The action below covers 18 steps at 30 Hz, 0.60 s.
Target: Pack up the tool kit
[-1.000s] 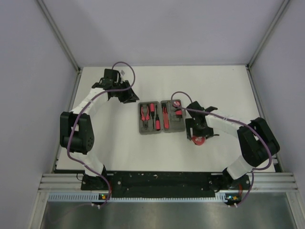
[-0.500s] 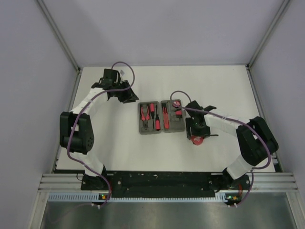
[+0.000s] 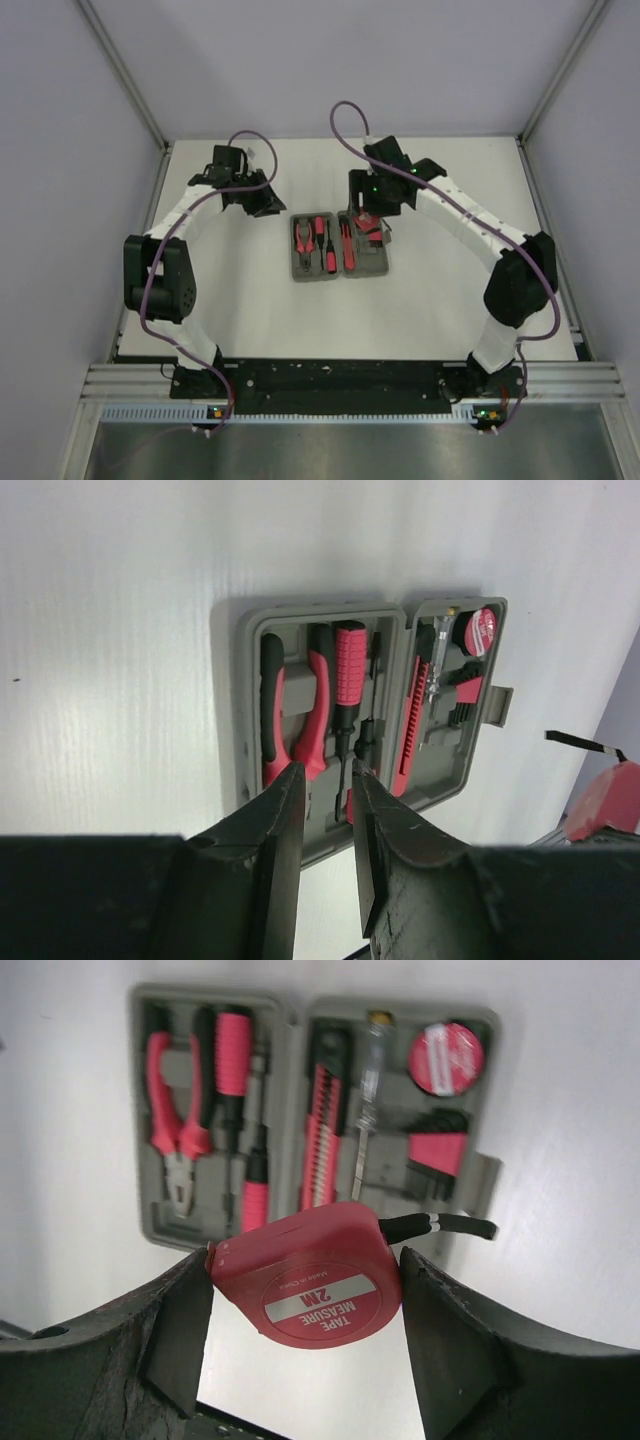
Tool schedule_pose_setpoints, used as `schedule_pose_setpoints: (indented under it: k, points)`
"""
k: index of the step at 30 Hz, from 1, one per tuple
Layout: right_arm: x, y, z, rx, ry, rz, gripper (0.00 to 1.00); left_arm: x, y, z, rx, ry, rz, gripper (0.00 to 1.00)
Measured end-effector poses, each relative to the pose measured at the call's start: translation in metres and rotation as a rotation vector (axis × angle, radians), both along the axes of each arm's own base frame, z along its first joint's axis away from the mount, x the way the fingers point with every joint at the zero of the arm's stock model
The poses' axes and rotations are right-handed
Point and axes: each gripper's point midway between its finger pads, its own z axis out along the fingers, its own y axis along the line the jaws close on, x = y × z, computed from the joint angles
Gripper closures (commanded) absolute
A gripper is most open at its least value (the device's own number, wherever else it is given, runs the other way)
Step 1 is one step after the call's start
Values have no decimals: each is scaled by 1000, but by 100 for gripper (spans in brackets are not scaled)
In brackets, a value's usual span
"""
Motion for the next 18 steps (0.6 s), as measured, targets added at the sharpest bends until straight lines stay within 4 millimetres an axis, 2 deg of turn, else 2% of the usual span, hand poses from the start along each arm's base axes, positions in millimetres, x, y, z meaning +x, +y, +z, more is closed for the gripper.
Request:
schedule_pose_setpoints:
  k: [2, 4, 6, 8, 11, 13, 18]
  points:
    - [10, 27, 11, 39, -20, 53, 69, -1, 8, -3, 8, 10, 22, 70]
    - [14, 52, 11, 64, -18, 110, 69, -2, 15, -6, 12, 20, 40, 70]
    - [13, 71, 2, 74, 4, 159, 69, -3, 20, -8, 13, 25, 52, 70]
    - [9, 81, -14, 67, 42, 195, 70, -3, 24, -8, 14, 28, 61, 70]
    - [3, 84, -40, 41, 101, 223, 71, -3, 26, -8, 13, 28, 66, 70]
    - [-6, 78, -57, 12, 143, 231, 71, -3, 26, -8, 13, 28, 66, 70]
    - [-22, 64, -84, -39, 209, 240, 71, -4, 26, -9, 10, 31, 65, 70]
